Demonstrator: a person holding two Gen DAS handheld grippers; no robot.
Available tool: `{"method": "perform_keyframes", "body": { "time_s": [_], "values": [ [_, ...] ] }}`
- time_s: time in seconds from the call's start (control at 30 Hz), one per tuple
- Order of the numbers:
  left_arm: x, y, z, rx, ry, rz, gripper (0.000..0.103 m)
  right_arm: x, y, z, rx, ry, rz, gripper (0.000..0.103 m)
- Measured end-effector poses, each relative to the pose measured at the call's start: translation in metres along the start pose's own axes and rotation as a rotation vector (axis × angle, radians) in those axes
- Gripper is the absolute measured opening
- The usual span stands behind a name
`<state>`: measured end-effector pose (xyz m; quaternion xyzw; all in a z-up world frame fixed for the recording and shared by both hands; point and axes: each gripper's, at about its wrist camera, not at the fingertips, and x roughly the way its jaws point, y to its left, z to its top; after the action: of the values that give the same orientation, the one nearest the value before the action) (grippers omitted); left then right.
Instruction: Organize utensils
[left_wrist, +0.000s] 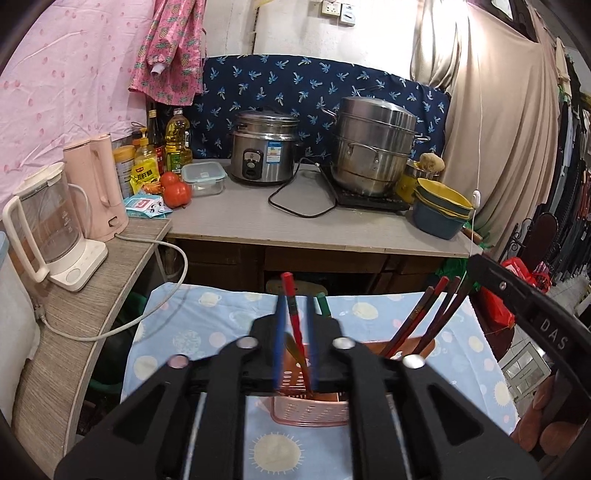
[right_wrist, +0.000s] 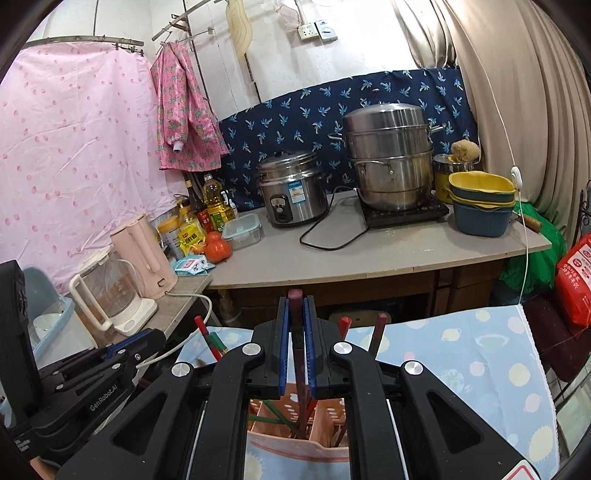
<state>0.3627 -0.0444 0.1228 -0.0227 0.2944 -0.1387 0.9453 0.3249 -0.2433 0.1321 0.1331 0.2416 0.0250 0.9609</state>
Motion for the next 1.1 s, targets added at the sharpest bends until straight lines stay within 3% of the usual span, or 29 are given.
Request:
{"method": "perform_keyframes", "body": {
  "time_s": [0.17, 0.43, 0.57, 1.1],
  "values": [
    [-0.005, 0.003, -0.001, -0.016, -0.01, 0.017, 0.035, -0.005, 0.0, -0.004, -0.006, 0.004, -0.006, 0.011],
    [-0.014, 0.001, -0.006, -0.018, -0.009, 0.018, 0.035, -0.015, -0.002, -0.016, -0.007, 0.02, -0.012, 0.013],
    [-0.02, -0.001, -0.011, -0.019, -0.009, 0.021, 0.035, -0.024, 0.001, -0.026, -0.018, 0.026, -0.019, 0.021],
    [-0.048, -0.012, -0.043, -0.027, 0.028, 0.012, 0.035, -0.062, 0.009, -0.072, -0.059, 0.077, -0.043, 0.022]
  ]
}}
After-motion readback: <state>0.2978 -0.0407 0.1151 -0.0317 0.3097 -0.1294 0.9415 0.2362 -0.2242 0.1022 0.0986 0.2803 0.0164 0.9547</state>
